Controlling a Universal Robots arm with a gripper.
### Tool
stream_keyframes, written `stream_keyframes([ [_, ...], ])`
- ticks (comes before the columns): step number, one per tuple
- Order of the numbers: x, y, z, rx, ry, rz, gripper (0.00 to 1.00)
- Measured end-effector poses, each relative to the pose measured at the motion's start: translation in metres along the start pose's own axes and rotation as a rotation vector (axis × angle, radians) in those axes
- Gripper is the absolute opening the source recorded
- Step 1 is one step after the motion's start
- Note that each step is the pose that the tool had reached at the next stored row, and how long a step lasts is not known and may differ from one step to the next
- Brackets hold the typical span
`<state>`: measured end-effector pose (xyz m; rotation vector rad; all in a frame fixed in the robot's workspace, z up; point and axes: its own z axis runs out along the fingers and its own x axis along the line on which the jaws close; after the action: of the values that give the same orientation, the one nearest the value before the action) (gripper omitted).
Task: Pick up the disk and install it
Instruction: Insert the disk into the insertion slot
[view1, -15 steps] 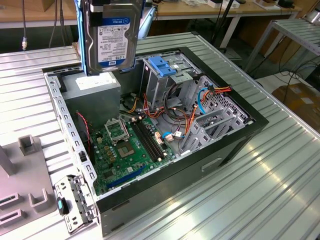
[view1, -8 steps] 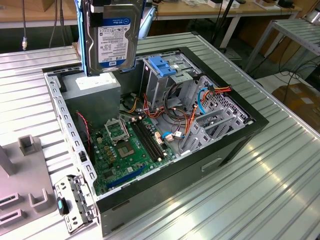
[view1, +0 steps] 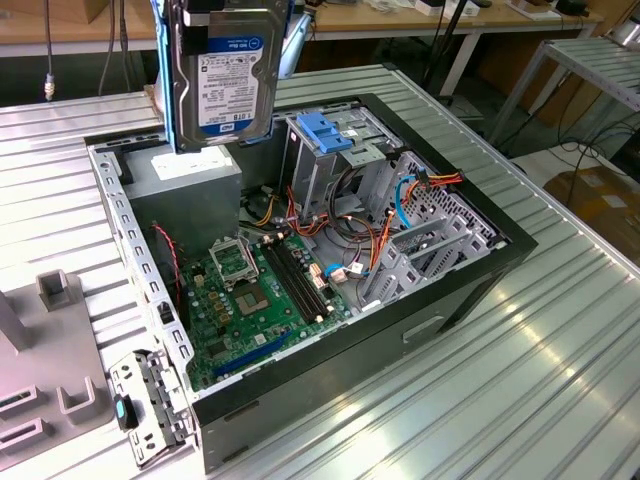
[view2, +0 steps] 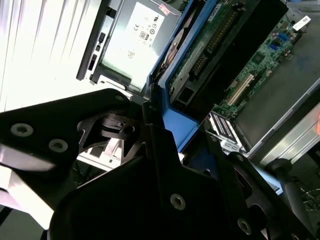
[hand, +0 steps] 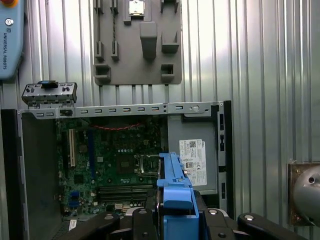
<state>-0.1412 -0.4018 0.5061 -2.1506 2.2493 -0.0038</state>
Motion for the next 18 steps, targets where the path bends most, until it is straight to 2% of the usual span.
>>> stream_keyframes([
  [18,0.0016,-0.0036,0.0,0.0,0.0,0.0,0.37],
])
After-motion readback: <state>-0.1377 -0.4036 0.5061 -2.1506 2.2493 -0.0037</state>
